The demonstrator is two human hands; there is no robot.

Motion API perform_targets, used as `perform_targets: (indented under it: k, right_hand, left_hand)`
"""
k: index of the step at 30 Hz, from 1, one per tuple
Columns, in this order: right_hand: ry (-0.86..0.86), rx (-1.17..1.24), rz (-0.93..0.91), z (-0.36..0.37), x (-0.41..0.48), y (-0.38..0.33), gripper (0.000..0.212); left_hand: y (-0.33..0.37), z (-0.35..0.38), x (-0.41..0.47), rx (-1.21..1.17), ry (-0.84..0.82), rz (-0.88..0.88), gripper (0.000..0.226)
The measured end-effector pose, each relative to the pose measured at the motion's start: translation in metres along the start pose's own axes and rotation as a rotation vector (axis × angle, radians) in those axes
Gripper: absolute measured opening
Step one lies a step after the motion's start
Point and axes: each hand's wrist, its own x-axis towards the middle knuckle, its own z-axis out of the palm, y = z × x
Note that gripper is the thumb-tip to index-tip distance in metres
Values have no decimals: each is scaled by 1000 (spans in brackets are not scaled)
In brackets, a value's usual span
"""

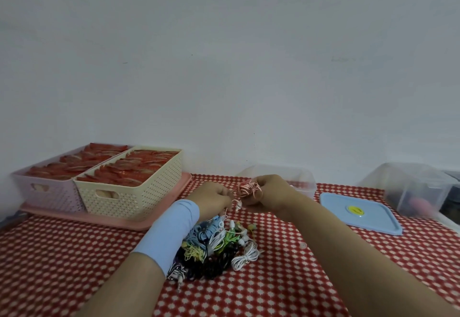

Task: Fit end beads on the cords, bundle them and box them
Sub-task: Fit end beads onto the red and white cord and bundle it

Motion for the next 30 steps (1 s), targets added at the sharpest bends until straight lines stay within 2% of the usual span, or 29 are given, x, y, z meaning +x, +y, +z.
perform_targets:
  k: [5, 8, 11, 14, 18, 21, 23, 28, 30]
  right_hand:
    - [-52, -44, 75, -2, -4, -1, 27]
    - [-103, -90, 105, -3, -7, -1, 20]
    - [-107, -56, 121, -3, -6, 0, 15]
    - [-108, -3, 147, -3, -4, 1, 14]
    - [-153, 31, 214, 5, -6, 1, 3]
    - [-155, 89, 245, 8, -6, 2, 5]
    - [-145, 116, 247, 6, -7, 0, 8]
    - [9, 164, 145, -11, -7, -2, 25]
    - [-5, 164, 105, -22, -10, -5, 23]
  left_hand:
    - [2, -4, -2, 104, 106, 119, 14]
    - [1, 1, -2, 65, 159, 117, 15]
    - [-2, 5, -5, 54, 125, 72, 20]
    - [-1, 3, -10, -15, 102, 71, 28]
    - [-2, 4, -11, -225, 108, 37, 17]
    - [-4, 3, -12, -317, 80, 3, 17]
    - [-3, 0, -13, -265, 108, -19, 21]
    - [4, -11, -11, 119, 149, -64, 19]
    - [8, -12, -7, 166, 170, 0, 23]
